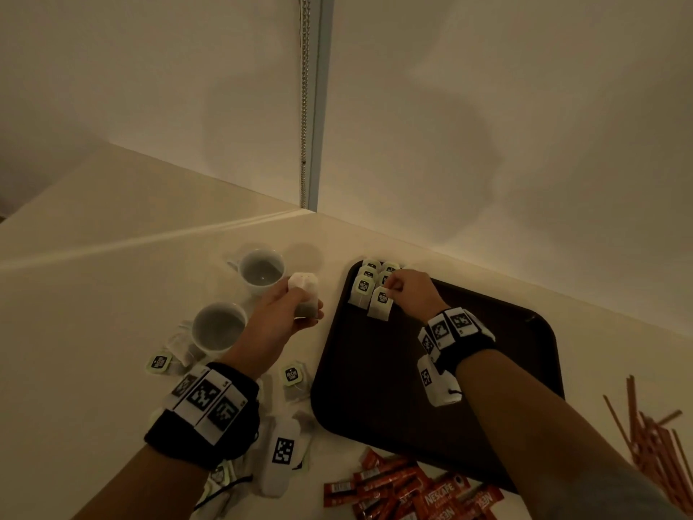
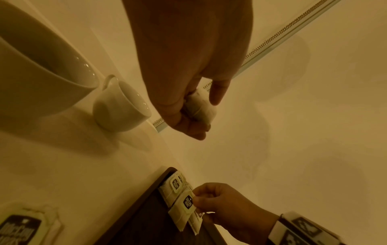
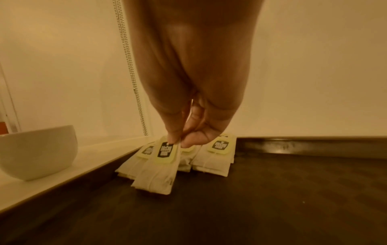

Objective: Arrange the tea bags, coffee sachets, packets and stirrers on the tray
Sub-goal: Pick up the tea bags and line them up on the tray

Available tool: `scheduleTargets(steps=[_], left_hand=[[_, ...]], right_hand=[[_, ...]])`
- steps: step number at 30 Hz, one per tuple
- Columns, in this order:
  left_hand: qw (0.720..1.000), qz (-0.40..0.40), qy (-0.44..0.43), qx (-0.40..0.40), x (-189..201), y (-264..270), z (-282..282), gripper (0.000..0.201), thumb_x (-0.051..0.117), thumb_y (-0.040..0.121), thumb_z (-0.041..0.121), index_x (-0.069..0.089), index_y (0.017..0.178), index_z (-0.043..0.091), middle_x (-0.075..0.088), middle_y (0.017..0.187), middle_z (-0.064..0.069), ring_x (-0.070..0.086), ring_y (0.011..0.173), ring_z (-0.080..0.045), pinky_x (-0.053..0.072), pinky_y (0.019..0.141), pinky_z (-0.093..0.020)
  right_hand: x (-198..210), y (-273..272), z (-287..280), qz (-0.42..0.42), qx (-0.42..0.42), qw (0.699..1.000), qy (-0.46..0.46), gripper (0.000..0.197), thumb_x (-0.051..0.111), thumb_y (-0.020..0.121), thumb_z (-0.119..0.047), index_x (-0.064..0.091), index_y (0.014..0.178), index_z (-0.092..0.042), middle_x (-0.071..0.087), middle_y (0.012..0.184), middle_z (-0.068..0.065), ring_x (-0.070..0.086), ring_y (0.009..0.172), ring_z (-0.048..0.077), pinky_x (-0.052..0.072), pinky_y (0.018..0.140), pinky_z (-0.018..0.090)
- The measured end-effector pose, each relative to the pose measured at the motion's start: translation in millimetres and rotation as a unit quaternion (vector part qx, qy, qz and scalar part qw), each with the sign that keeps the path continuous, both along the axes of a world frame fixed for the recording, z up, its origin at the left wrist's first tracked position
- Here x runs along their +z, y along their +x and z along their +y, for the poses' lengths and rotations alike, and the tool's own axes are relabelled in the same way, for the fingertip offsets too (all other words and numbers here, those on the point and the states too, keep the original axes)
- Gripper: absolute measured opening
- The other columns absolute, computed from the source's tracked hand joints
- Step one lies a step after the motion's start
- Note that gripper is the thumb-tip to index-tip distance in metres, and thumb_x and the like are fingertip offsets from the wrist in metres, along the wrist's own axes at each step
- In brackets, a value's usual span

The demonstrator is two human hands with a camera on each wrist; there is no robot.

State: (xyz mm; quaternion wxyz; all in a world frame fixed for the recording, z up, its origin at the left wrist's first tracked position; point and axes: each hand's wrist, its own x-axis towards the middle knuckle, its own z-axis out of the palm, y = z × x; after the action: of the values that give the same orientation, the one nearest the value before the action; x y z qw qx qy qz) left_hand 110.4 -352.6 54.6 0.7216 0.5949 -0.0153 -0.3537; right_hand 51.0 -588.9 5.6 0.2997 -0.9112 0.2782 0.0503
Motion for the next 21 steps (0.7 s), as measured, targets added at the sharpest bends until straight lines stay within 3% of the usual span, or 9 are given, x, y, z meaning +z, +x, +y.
scheduleTargets(steps=[4,8,12,14,16,18,21], left_hand=[[0.998,0.05,-0.029,0.024,-3.5,3.2,-0.8,0.023,0.032,0.099,0.017,0.054,0.1,0.012,0.063,0.075,-0.013,0.062,0.067,-0.022,0.047,0.065,-0.028],[0.997,0.074,-0.029,0.022,-8.5,8.4,-3.4,0.035,0.027,0.1,0.023,0.049,0.117,0.002,0.065,0.072,-0.013,0.065,0.061,-0.02,0.05,0.055,-0.025],[0.998,0.061,-0.031,0.008,-8.3,10.0,-4.6,0.034,0.027,0.101,0.023,0.049,0.117,0.002,0.066,0.069,-0.011,0.064,0.06,-0.019,0.05,0.053,-0.023],[0.999,0.033,-0.021,-0.007,-6.0,10.7,-5.7,0.032,0.029,0.1,0.02,0.05,0.118,0.003,0.066,0.076,-0.012,0.064,0.065,-0.02,0.049,0.055,-0.023],[1.0,-0.011,-0.006,-0.027,-2.3,11.3,-7.1,0.028,0.033,0.099,0.015,0.054,0.114,0.006,0.064,0.087,-0.013,0.064,0.072,-0.02,0.049,0.061,-0.024],[0.995,-0.08,-0.001,-0.054,3.0,10.9,-8.3,0.02,0.041,0.099,0.012,0.059,0.106,0.007,0.062,0.092,-0.012,0.063,0.077,-0.017,0.05,0.066,-0.022],[0.985,-0.165,-0.006,-0.058,10.1,10.3,-7.3,0.016,0.053,0.095,0.015,0.063,0.103,0.006,0.064,0.087,-0.006,0.063,0.075,-0.01,0.049,0.067,-0.016]], right_hand=[[-8.3,6.9,-3.0,-0.002,-0.025,1.0,-0.002,0.008,0.065,0.085,-0.007,0.067,0.092,-0.003,0.068,0.098,0.014,0.063,0.091,0.023,0.05,0.08,0.03],[-14.7,10.6,-7.8,0.004,-0.041,0.999,-0.013,0.009,0.066,0.085,-0.009,0.066,0.092,-0.003,0.067,0.099,0.013,0.062,0.095,0.026,0.046,0.076,0.028],[5.2,17.5,5.8,-0.067,-0.027,0.997,-0.006,0.023,0.063,0.088,-0.027,0.063,0.102,-0.009,0.061,0.101,0.008,0.056,0.087,0.016,0.046,0.077,0.028],[36.9,21.4,28.9,-0.122,0.024,0.985,0.118,0.023,0.054,0.095,-0.03,0.064,0.106,-0.013,0.061,0.098,-0.001,0.056,0.082,0.006,0.046,0.072,0.02],[68.6,24.0,50.5,-0.125,0.095,0.961,0.226,0.023,0.047,0.098,-0.03,0.063,0.108,-0.018,0.062,0.095,-0.006,0.058,0.082,0.003,0.045,0.067,0.014],[86.9,26.5,62.5,-0.136,0.157,0.949,0.237,0.017,0.055,0.094,-0.025,0.063,0.108,-0.02,0.064,0.088,-0.007,0.059,0.079,0.003,0.045,0.068,0.014],[101.7,29.9,65.2,-0.166,0.215,0.948,0.164,0.019,0.065,0.088,-0.014,0.066,0.106,-0.013,0.062,0.08,-0.013,0.057,0.076,0.002,0.04,0.07,0.008]])
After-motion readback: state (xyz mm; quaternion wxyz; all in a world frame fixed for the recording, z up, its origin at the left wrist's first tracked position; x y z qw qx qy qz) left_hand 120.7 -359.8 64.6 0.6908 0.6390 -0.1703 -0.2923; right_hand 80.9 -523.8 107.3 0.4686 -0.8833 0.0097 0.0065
